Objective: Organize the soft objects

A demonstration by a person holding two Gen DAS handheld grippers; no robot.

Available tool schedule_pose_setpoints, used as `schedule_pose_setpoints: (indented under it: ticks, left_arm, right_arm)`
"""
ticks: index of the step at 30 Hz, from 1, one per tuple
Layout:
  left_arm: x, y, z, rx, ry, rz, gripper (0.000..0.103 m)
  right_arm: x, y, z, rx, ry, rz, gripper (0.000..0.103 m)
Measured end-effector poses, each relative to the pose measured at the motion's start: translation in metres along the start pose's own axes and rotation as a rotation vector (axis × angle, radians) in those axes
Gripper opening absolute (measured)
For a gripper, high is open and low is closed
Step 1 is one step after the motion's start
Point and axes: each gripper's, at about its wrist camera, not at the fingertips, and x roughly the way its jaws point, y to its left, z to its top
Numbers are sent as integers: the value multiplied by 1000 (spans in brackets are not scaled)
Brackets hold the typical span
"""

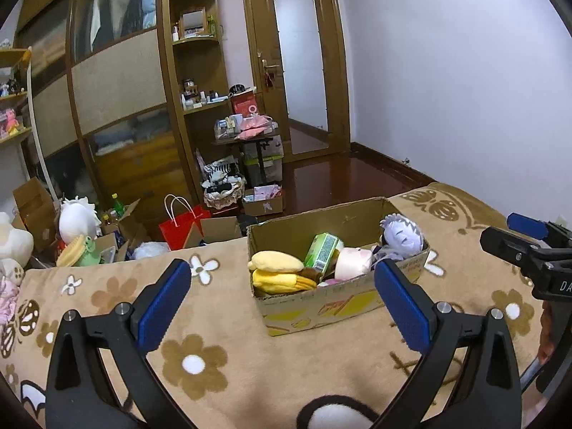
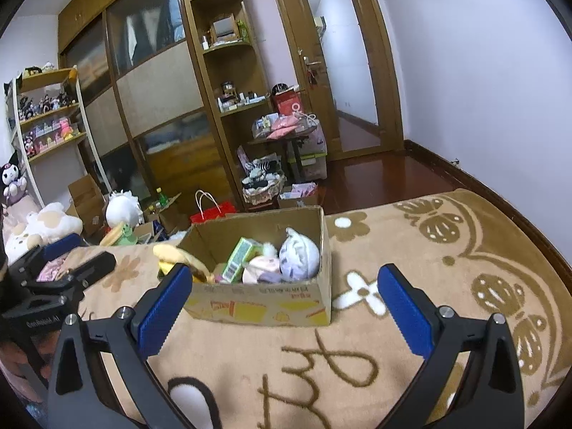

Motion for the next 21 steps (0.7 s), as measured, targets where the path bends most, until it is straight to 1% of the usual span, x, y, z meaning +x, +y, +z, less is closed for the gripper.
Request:
schedule_pose_setpoints:
  ticks: [3, 7, 21]
  left_arm:
    - [1, -2, -3, 6, 10, 2, 101]
    - [1, -3, -4, -5, 3, 16, 101]
    - [3, -2, -6, -2, 12, 9, 101]
  right_arm:
    - [0, 0, -5, -7, 14, -8, 103]
    - [3, 1, -9, -4, 24, -7, 103]
    - [12, 10, -14, -33, 44, -15, 103]
